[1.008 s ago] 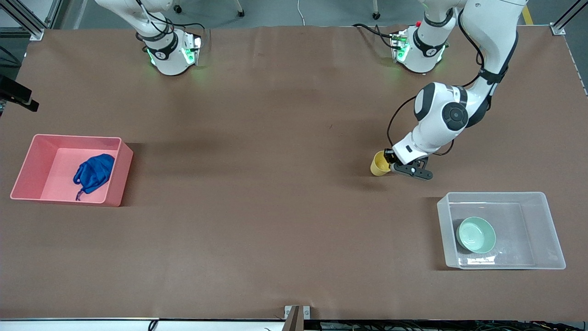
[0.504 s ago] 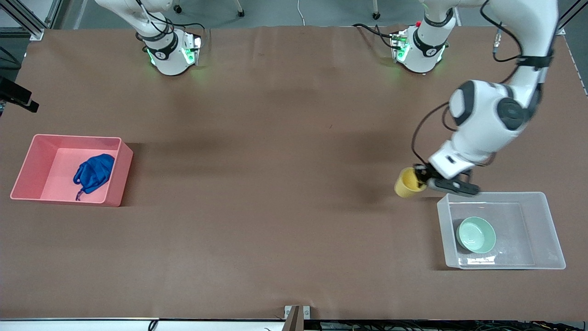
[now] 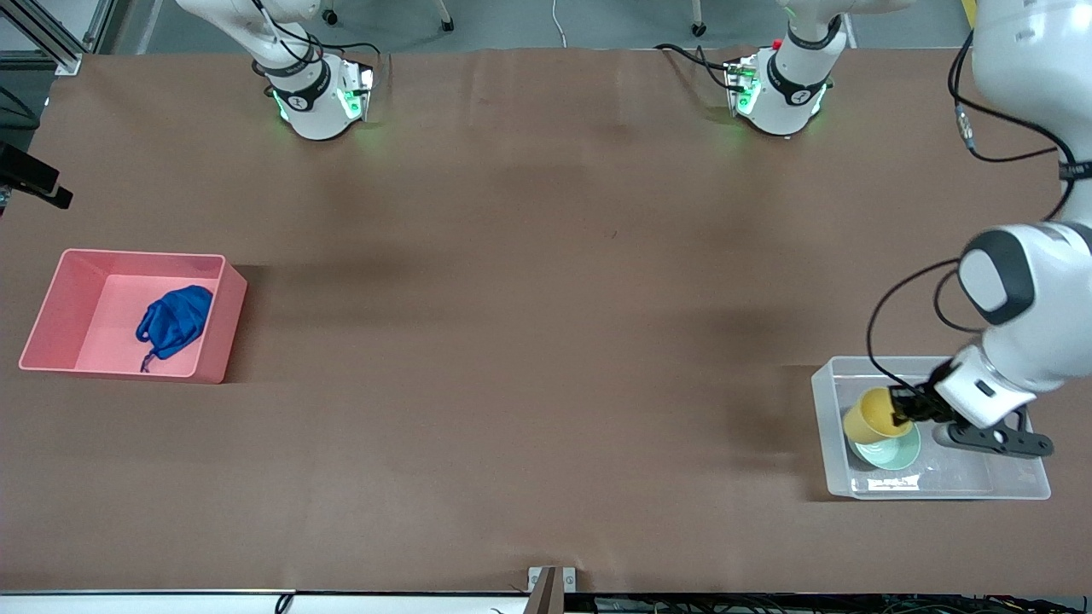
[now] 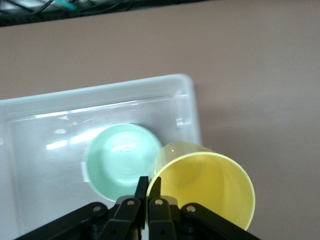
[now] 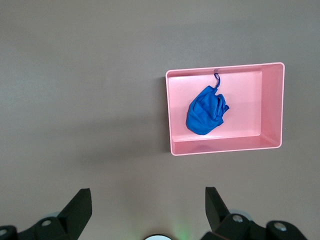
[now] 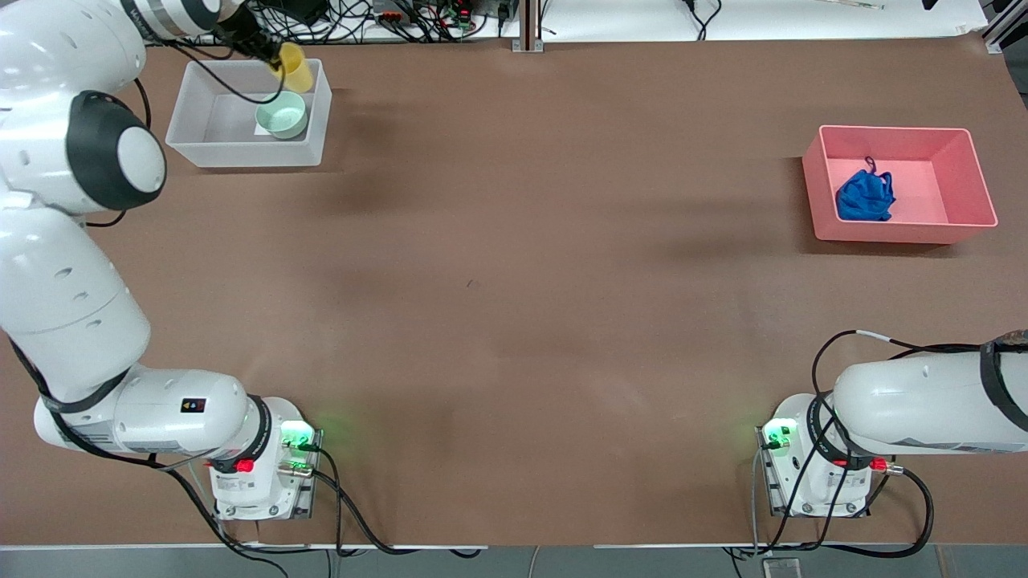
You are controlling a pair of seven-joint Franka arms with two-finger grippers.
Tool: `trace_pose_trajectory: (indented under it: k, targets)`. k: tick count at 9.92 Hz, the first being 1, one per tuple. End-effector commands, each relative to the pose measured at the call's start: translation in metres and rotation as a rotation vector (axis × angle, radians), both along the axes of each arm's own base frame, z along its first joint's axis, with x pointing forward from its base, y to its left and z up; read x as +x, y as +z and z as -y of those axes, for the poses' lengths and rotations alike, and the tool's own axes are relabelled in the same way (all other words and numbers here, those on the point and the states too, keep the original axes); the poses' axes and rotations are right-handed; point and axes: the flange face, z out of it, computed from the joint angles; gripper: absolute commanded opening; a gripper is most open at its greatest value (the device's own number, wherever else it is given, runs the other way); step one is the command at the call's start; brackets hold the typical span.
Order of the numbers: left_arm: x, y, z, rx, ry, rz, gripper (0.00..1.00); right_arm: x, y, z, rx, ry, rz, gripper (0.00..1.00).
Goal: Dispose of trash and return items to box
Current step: 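Lower the cup into the green bowl and open the left gripper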
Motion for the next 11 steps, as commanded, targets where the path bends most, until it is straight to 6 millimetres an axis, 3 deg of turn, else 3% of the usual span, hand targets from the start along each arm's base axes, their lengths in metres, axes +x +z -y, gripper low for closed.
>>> trace_pose_trajectory:
  k: [1,2,4,5,6,7,8,9,10,11]
  targets:
    - [0.005,-0.039,-0.024,0.026,-0.030,-0.057,0.02,0.000,0.003,-0.001,0.004,-0.015,-0.001,1.00]
    - [0.003,-0.050,-0.041,0.044,-0.030,-0.072,0.02,0.000,0.003,-0.002,0.004,-0.013,-0.001,1.00]
    - [0.001,-0.071,-0.045,0.050,-0.033,-0.097,0.05,0.000,0.003,-0.001,0.004,-0.015,-0.002,1.00]
    - [-0.002,-0.082,-0.056,0.050,-0.019,-0.111,0.07,0.000,0.003,-0.001,0.004,-0.015,-0.002,1.00]
    - [-0.003,-0.087,-0.058,0.050,-0.017,-0.117,0.16,0.000,0.003,-0.001,0.004,-0.015,-0.002,1.00]
    - [-0.003,-0.083,-0.057,0.052,-0.020,-0.113,0.38,0.000,0.003,-0.001,0.004,-0.015,-0.002,1.00]
    - [-0.002,-0.076,-0.057,0.058,-0.023,-0.104,0.67,0.000,0.003,-0.001,0.004,-0.015,-0.002,1.00]
    - [0.001,-0.050,-0.053,0.056,-0.026,-0.067,0.90,0.000,0.003,-0.001,0.004,-0.015,-0.002,1.00]
    - [0.001,-0.019,-0.049,0.051,-0.031,-0.027,1.00,0.000,0.003,-0.001,0.004,-0.015,-0.002,1.00]
    - [0.000,0.017,-0.035,0.032,-0.036,0.016,1.00,0.000,0.003,-0.001,0.004,-0.015,-0.002,1.00]
